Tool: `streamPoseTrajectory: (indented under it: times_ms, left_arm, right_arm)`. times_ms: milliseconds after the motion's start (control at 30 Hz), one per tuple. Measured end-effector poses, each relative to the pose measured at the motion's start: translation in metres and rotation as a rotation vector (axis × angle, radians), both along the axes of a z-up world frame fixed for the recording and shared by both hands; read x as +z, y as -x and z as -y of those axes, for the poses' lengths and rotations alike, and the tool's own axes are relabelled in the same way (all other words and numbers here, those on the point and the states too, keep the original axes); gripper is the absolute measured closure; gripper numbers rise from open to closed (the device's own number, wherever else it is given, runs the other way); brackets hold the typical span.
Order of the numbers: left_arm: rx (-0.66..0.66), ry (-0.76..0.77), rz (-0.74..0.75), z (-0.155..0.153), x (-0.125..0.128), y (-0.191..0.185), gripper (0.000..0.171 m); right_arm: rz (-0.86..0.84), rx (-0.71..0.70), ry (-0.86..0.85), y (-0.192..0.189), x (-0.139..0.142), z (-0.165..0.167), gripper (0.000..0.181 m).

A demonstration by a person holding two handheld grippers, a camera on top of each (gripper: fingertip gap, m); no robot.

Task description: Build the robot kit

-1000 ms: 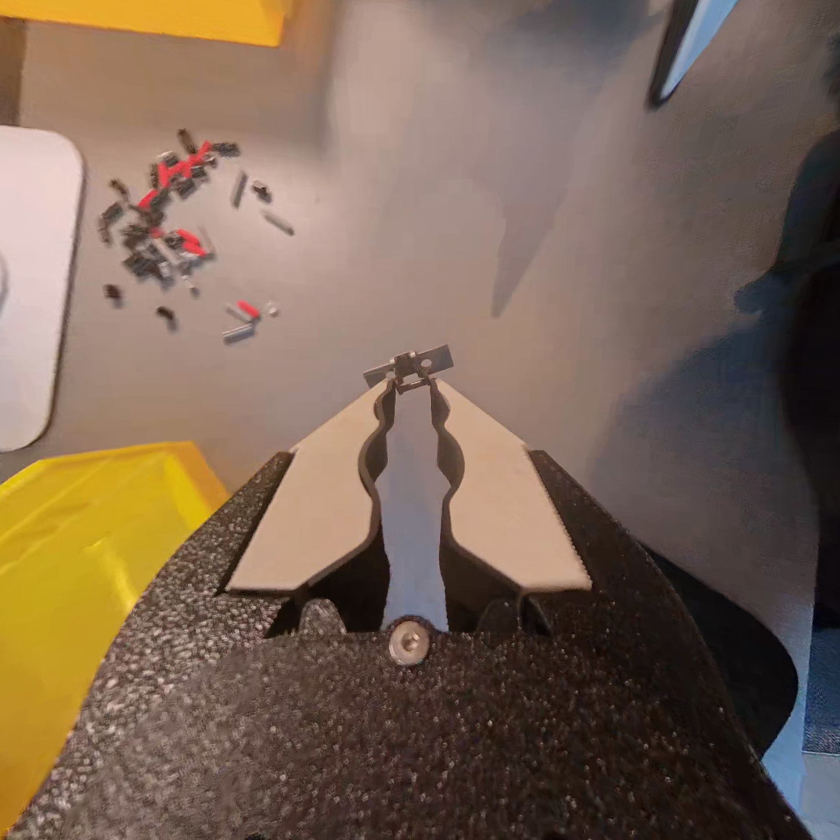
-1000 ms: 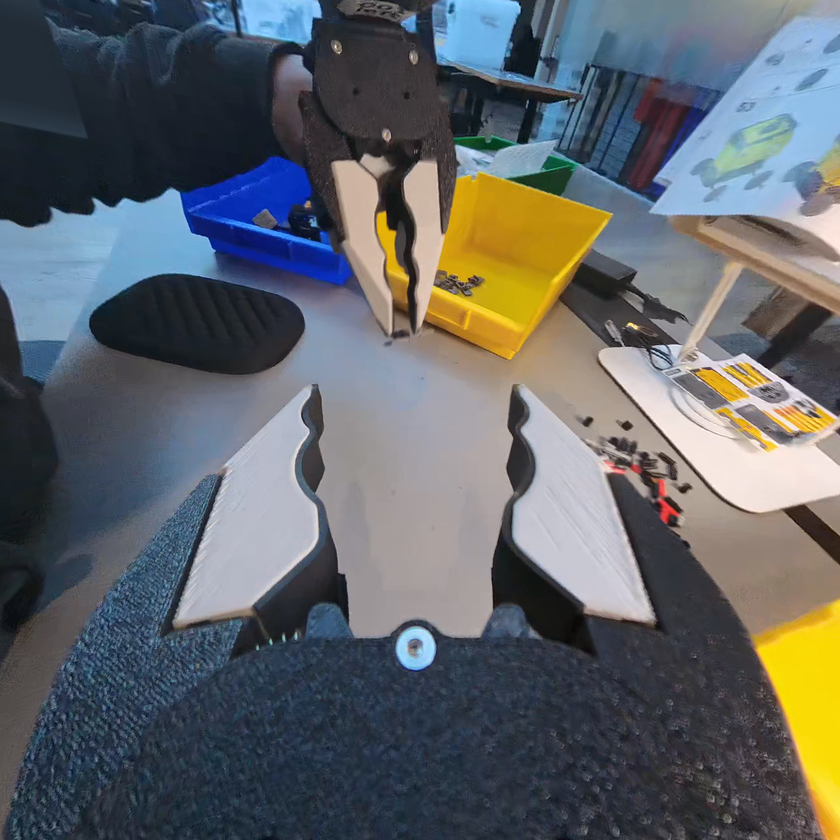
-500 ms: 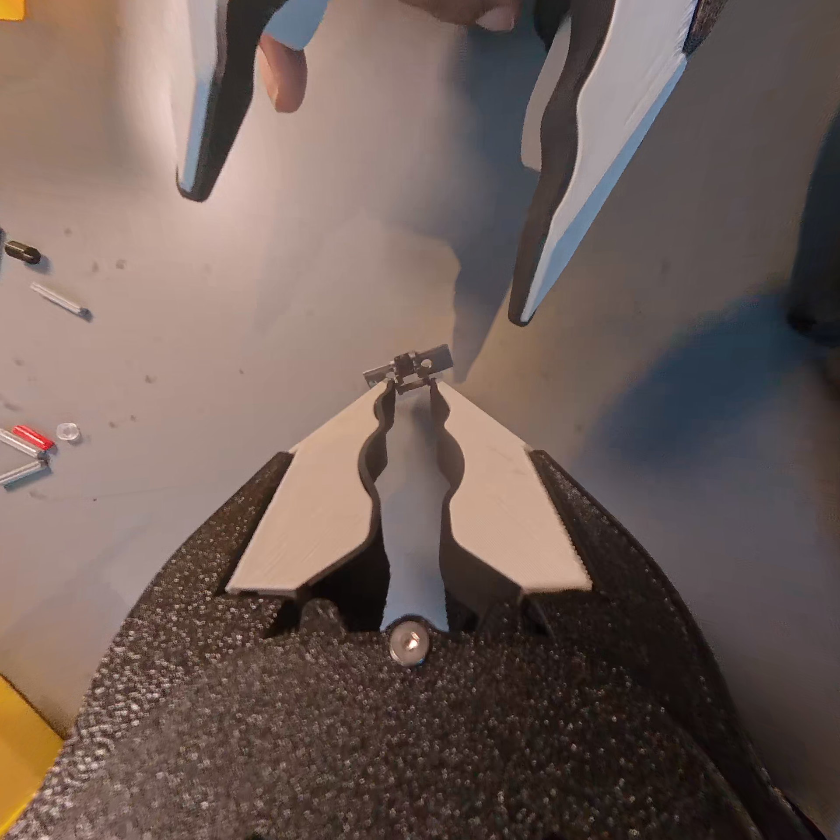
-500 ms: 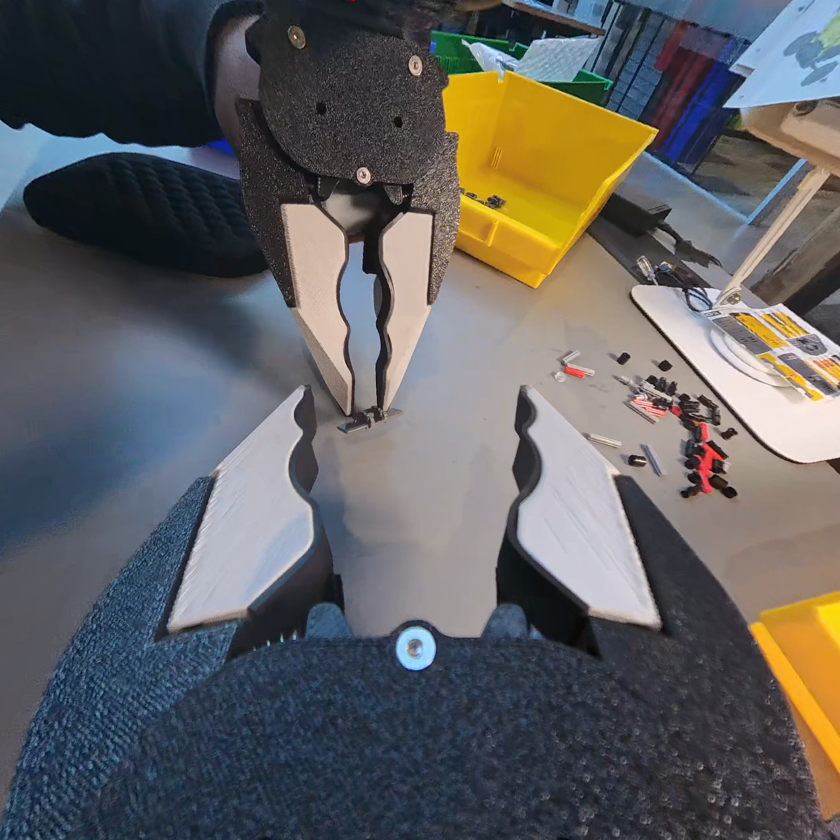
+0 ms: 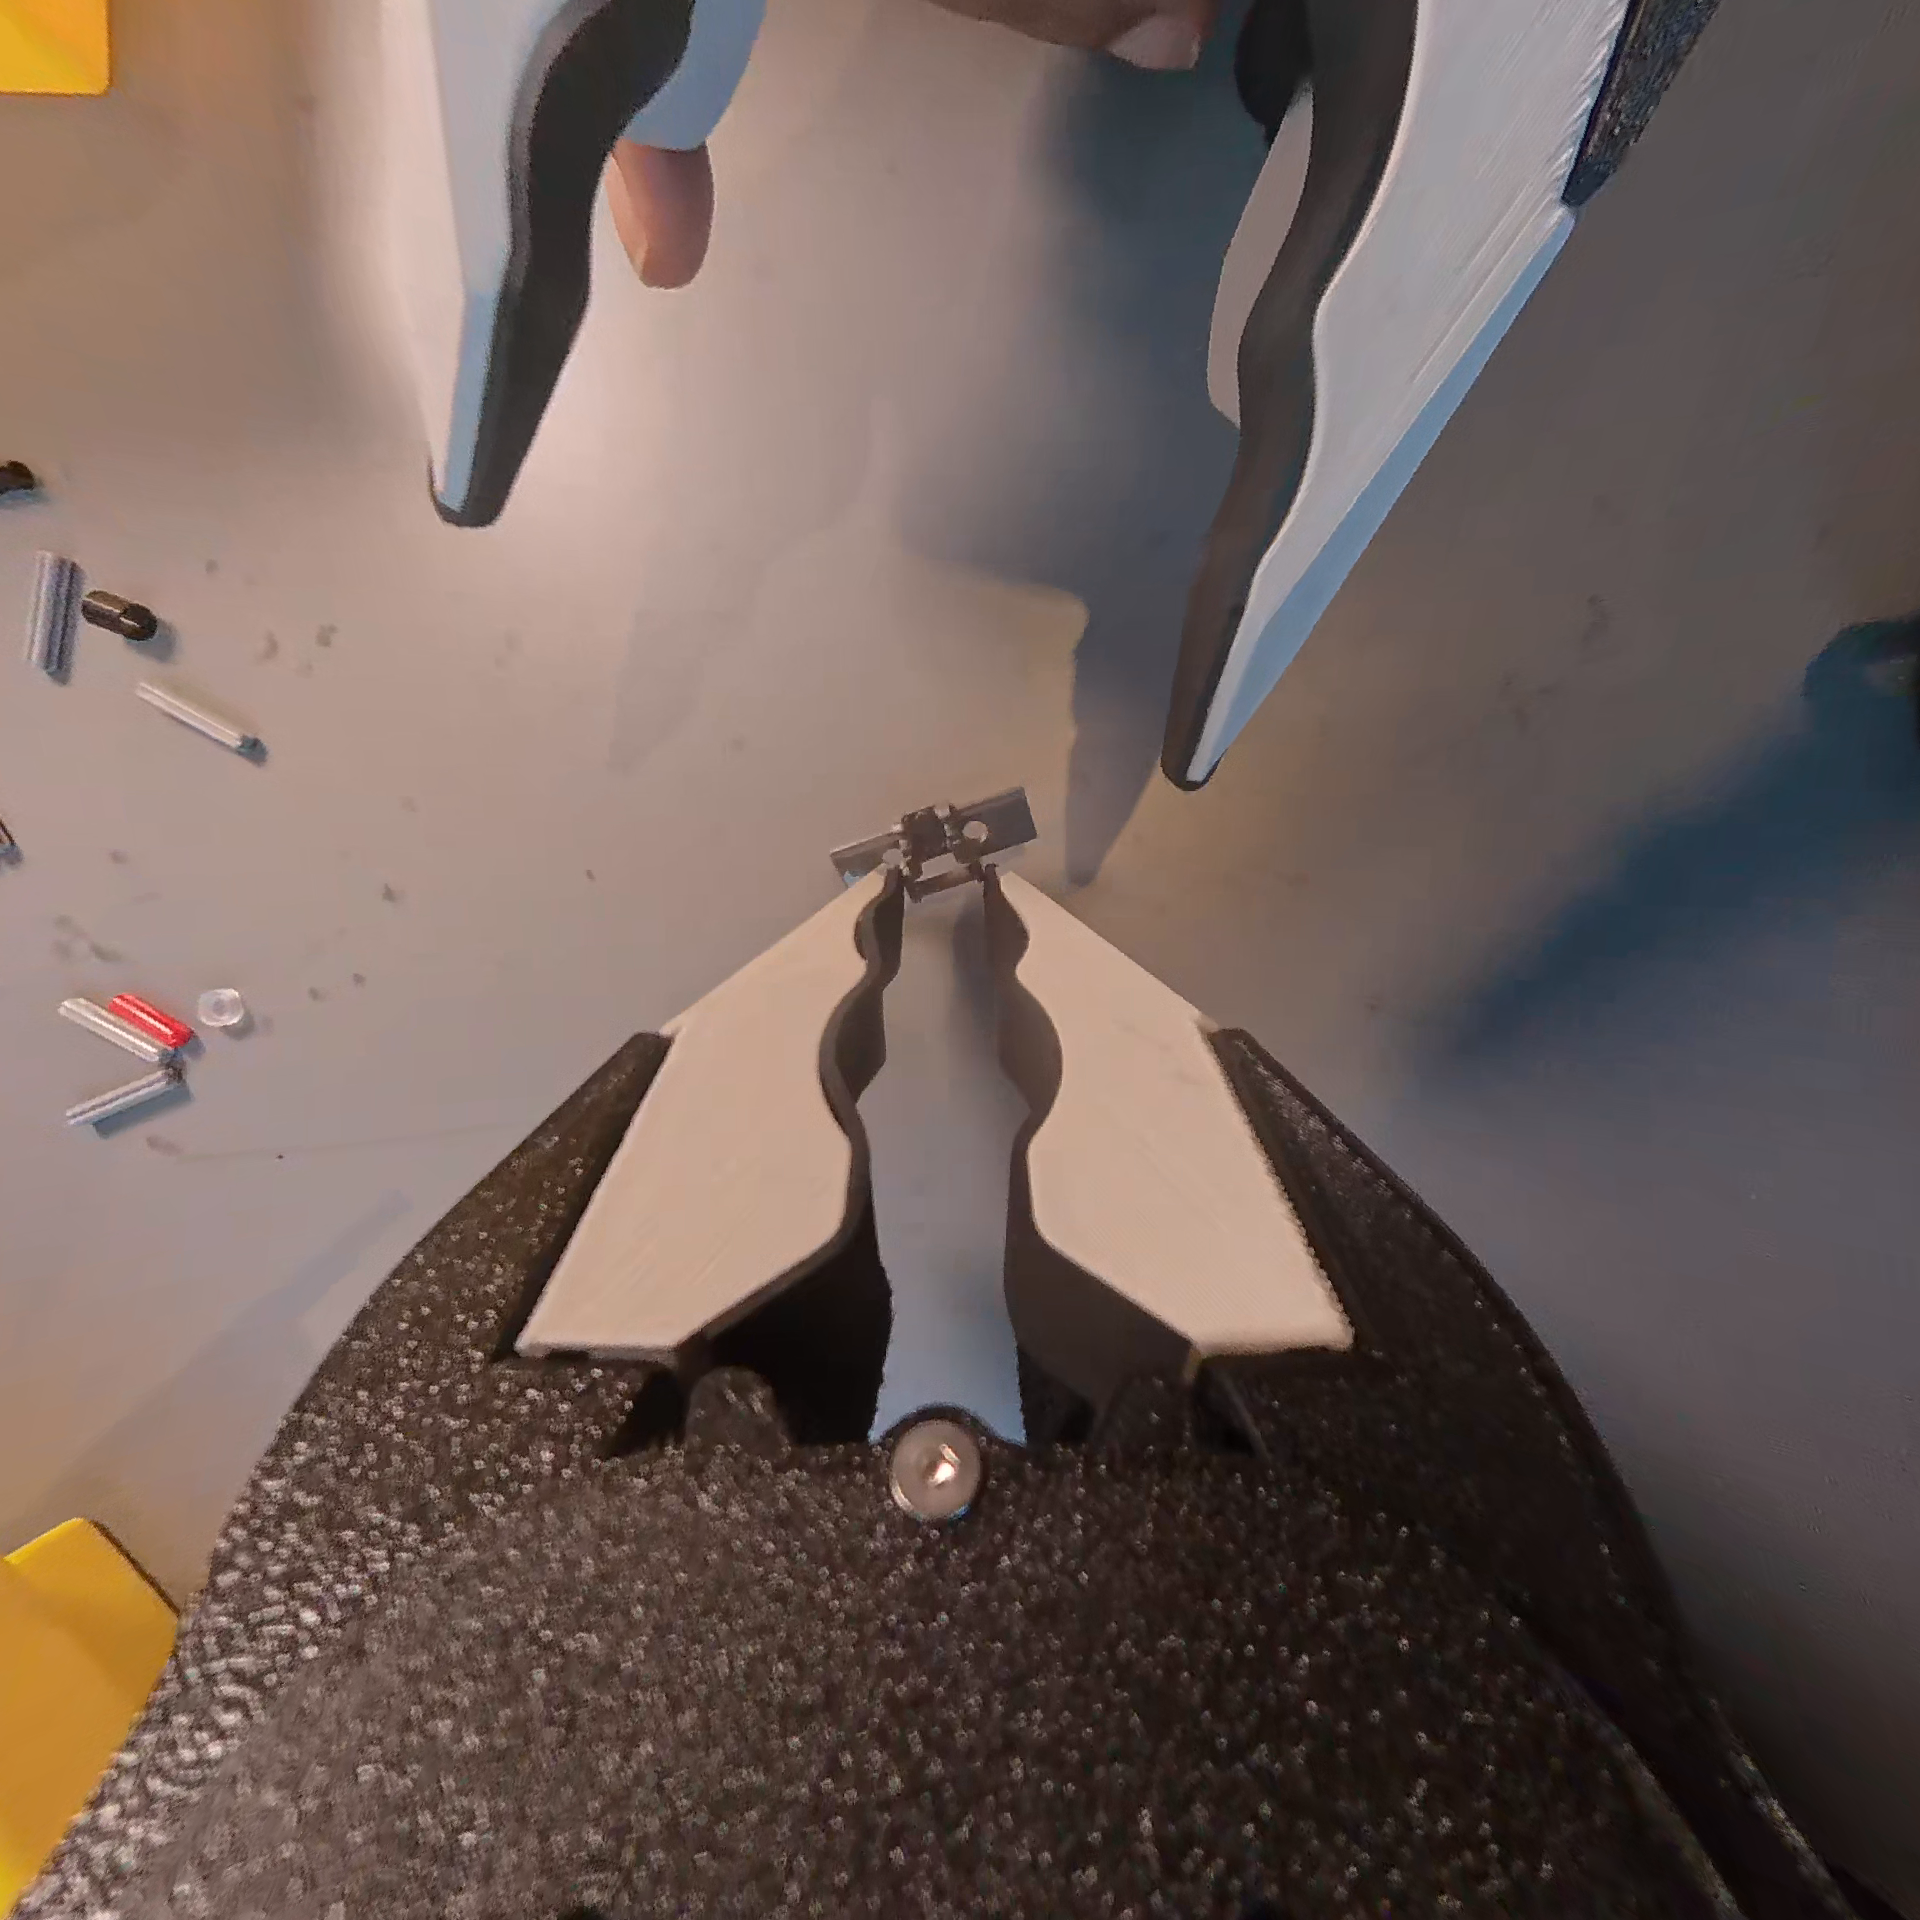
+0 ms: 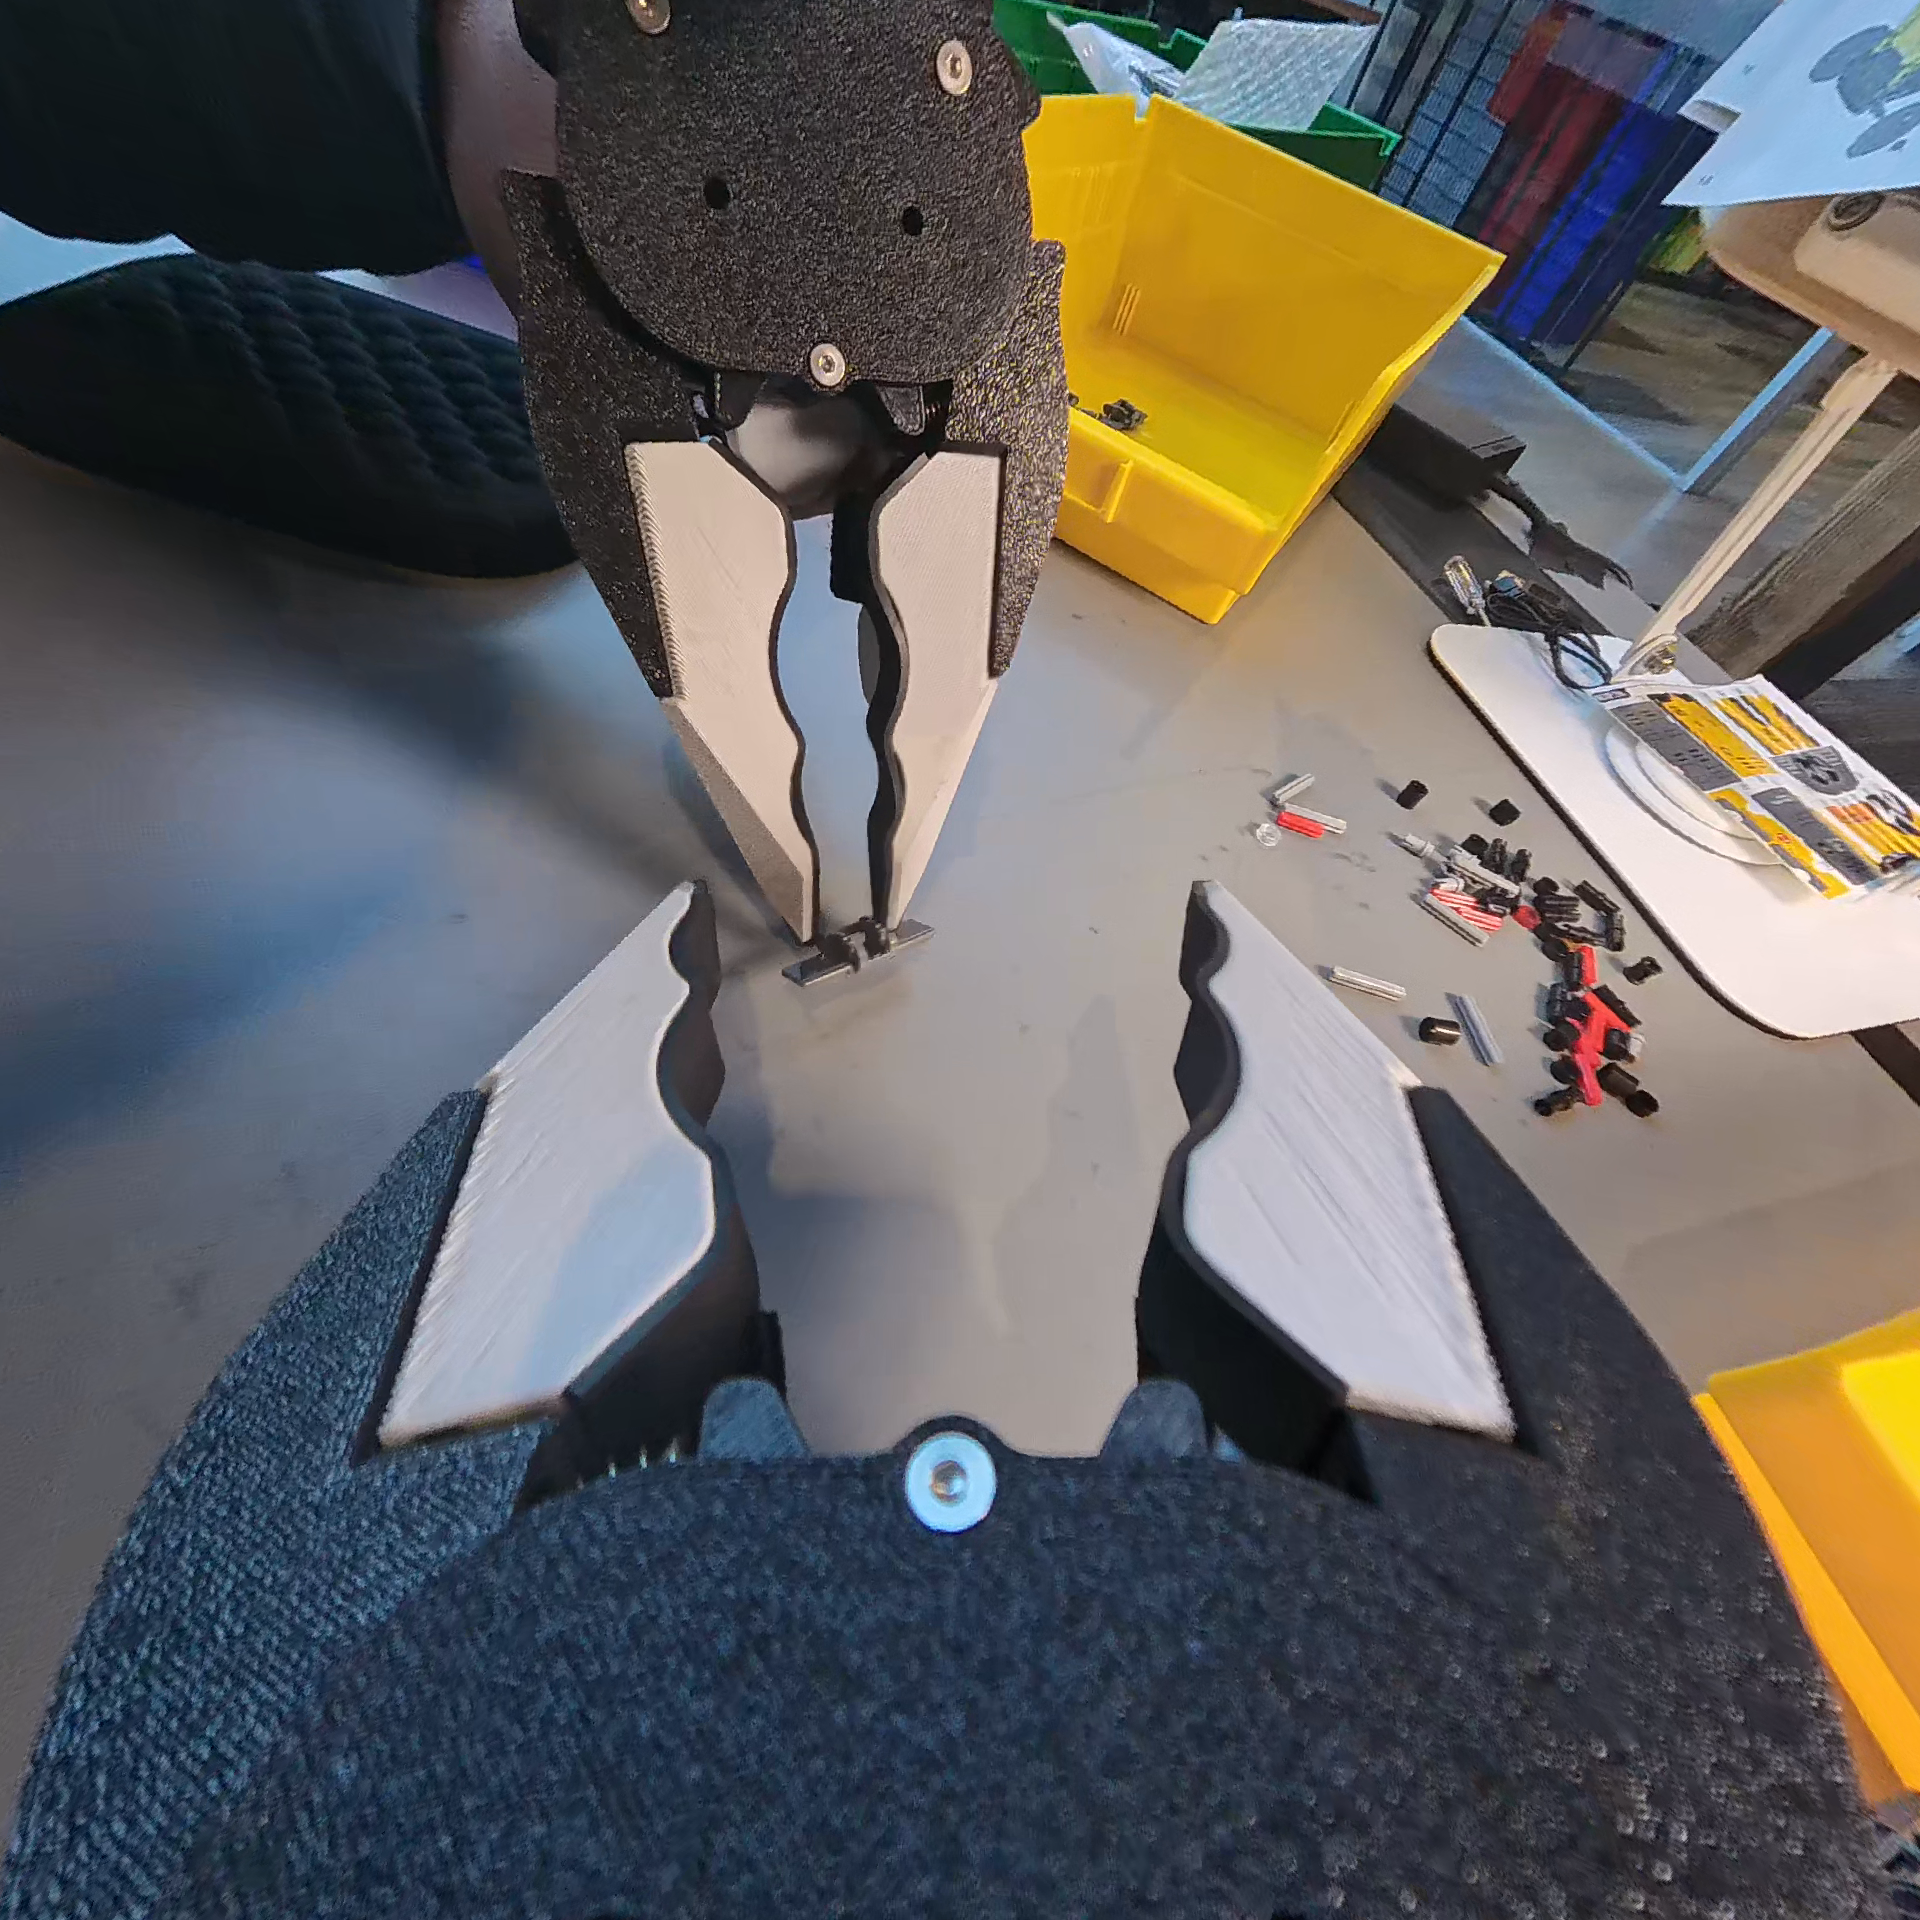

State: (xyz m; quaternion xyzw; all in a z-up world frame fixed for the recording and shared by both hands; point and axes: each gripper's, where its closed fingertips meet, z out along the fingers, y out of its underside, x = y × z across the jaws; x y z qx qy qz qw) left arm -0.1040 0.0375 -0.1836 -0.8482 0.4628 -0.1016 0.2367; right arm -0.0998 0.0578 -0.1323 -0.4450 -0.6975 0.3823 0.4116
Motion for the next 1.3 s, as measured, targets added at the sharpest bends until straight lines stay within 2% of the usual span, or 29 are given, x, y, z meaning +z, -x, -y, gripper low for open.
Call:
streamPoseTrajectory:
  times_ms: [133,233,333,400,500,633,733,833,900,967,1133,1300]
  left_arm:
    - [0.025,-0.032,-0.016,-0.005,0.003,0.009,0.158]
    - [0.105,-0.090,-0.054,-0.014,0.017,0.037,0.158]
    - [0.264,-0.167,-0.111,-0.026,0.044,0.092,0.158]
    - [0.383,-0.157,-0.132,-0.026,0.062,0.134,0.159]
    - [0.539,-0.155,-0.243,-0.027,0.076,0.206,0.159]
    - [0.641,0.015,-0.300,-0.014,0.055,0.272,0.159]
    - [0.658,0.135,-0.374,0.002,0.035,0.300,0.159]
    - [0.655,0.181,-0.407,0.010,0.030,0.305,0.150]
    - [0.661,0.133,-0.417,0.007,0.040,0.305,0.147]
    - [0.673,0.016,-0.383,-0.003,0.058,0.297,0.147]
    - [0.661,-0.368,-0.090,-0.017,0.116,0.234,0.144]
    - [0.749,-0.649,0.201,0.014,0.144,0.191,0.133]
  right_arm:
    - [0.007,-0.003,0.004,0.001,-0.003,-0.001,0.092]
    - [-0.004,-0.013,0.008,0.001,-0.001,-0.004,0.092]
    - [-0.016,-0.032,0.018,0.002,0.002,-0.007,0.092]
    - [-0.023,-0.039,0.024,0.002,0.004,-0.009,0.092]
    - [-0.029,-0.043,0.030,0.003,0.004,-0.010,0.092]
    - [-0.020,-0.036,0.009,0.003,0.001,-0.007,0.092]
    - [-0.022,-0.036,0.007,0.003,0.002,-0.007,0.093]
    - [-0.023,-0.045,0.014,0.004,0.002,-0.009,0.093]
    - [-0.025,-0.055,0.019,0.004,0.002,-0.011,0.093]
    - [-0.032,-0.072,0.021,0.004,0.004,-0.014,0.093]
    - [-0.068,-0.132,0.057,0.005,0.013,-0.022,0.092]
    - [-0.140,-0.241,0.097,-0.002,0.037,-0.032,0.089]
